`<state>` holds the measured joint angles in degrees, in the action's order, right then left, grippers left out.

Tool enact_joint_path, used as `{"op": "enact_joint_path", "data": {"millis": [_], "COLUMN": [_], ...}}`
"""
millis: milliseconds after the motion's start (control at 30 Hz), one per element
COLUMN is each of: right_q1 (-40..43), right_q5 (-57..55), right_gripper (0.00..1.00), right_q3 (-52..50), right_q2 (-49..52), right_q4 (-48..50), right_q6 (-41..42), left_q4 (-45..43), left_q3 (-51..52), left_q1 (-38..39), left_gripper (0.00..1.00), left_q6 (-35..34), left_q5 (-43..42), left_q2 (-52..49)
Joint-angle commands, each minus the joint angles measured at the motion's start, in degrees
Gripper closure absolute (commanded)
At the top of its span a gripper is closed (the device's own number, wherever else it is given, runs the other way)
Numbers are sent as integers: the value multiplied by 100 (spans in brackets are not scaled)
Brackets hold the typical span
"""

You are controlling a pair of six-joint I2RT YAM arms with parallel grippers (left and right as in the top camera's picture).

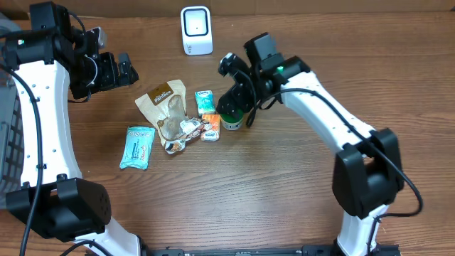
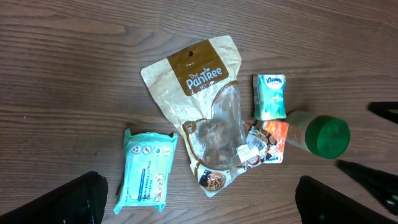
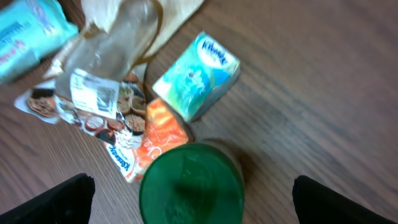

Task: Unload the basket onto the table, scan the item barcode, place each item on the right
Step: 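Lower the right gripper over the green-capped jar and grasp it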

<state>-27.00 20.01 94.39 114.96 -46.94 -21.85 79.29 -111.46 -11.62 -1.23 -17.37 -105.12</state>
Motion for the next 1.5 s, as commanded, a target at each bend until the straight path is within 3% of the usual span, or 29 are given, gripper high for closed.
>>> {"op": "enact_joint_path", "data": {"millis": [0,200,233,367,633,833,1133,1367,1467], "right_q1": [-151,-256,-251,-251,-251,-251,-251,-251,-251], "right_q5": [-308,-951,-975,-1005,-1145,-1274,-1462,-1211,-1139], "right_gripper": [0,4,12,21,25,39,44,43,38], "right_q3": [144,136,118,118,-42,-46,-46,-44,-44], "right_q2": [136,396,466,466,468,468,468,466,466], "right_q4": [-35,-173,-181,-74,-52,15,-175,-293,-319], "right_q6": [-92,-55,-46,286,634,1845,4315,4586,4548], "left_q4": [-2,-2,-2,-2,-2,-2,-2,-2,-2], "left_q3": [-24,-24,-24,-24,-24,-24,-24,-24,-24], "left_q1": [28,28,28,28,28,31,31,31,31], "left_gripper": [0,1,0,0,1,1,0,0,0], "left_q6": [129,129,129,129,129,129,129,129,129], "left_q5": [-4,-4,-4,-4,-4,-4,-4,-4,-4], "left_q2": [136,136,136,136,136,136,136,136,136]}}
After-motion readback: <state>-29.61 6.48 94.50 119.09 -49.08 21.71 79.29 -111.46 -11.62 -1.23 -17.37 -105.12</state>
